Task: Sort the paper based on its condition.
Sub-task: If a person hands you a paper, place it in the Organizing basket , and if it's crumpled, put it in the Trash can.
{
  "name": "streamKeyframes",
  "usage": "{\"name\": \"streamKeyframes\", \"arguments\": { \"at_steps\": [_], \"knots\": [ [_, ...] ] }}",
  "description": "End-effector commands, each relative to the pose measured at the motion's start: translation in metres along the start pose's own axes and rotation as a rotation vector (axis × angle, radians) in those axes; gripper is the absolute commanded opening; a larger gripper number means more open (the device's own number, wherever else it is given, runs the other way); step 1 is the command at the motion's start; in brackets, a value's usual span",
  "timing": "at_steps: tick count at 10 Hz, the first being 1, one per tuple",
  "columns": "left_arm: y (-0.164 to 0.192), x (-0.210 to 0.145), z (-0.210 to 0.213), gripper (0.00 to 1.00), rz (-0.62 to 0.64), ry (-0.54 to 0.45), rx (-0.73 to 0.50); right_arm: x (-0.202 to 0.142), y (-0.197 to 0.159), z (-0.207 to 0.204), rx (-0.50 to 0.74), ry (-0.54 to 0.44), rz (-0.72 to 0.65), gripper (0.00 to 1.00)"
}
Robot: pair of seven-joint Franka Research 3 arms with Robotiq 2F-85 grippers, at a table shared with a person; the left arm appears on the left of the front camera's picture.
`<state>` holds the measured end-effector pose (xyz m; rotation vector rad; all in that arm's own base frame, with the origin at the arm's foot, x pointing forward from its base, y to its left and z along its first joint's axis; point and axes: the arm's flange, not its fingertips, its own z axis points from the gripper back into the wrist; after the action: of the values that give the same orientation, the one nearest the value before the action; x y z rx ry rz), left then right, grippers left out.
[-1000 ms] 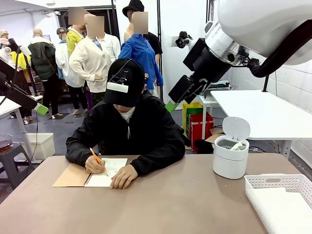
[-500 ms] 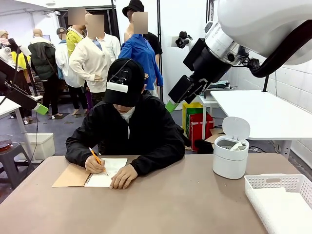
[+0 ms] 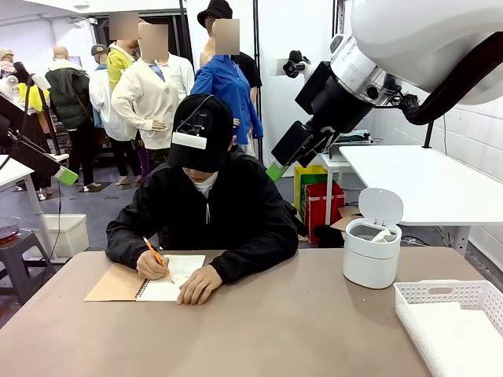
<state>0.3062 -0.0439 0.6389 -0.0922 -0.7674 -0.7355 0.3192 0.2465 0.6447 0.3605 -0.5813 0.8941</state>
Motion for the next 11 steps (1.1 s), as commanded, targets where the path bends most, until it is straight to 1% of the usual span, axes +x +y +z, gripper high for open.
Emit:
{"name": "streamKeyframes", "arguments": {
  "at_steps": [1,11],
  "knots": [
    [-0.0002,-0.0004,-0.0007,1.0,0.001,0.003,-0.002,0.0001,-0.0004,0.0001,-0.001,-0.002,-0.003,1.0],
    [-0.0002,-0.0004,-0.0007,1.0,0.001,0.003,-0.002,0.0001,-0.0004,0.0001,-0.001,-0.002,-0.003,1.0]
  ]
}}
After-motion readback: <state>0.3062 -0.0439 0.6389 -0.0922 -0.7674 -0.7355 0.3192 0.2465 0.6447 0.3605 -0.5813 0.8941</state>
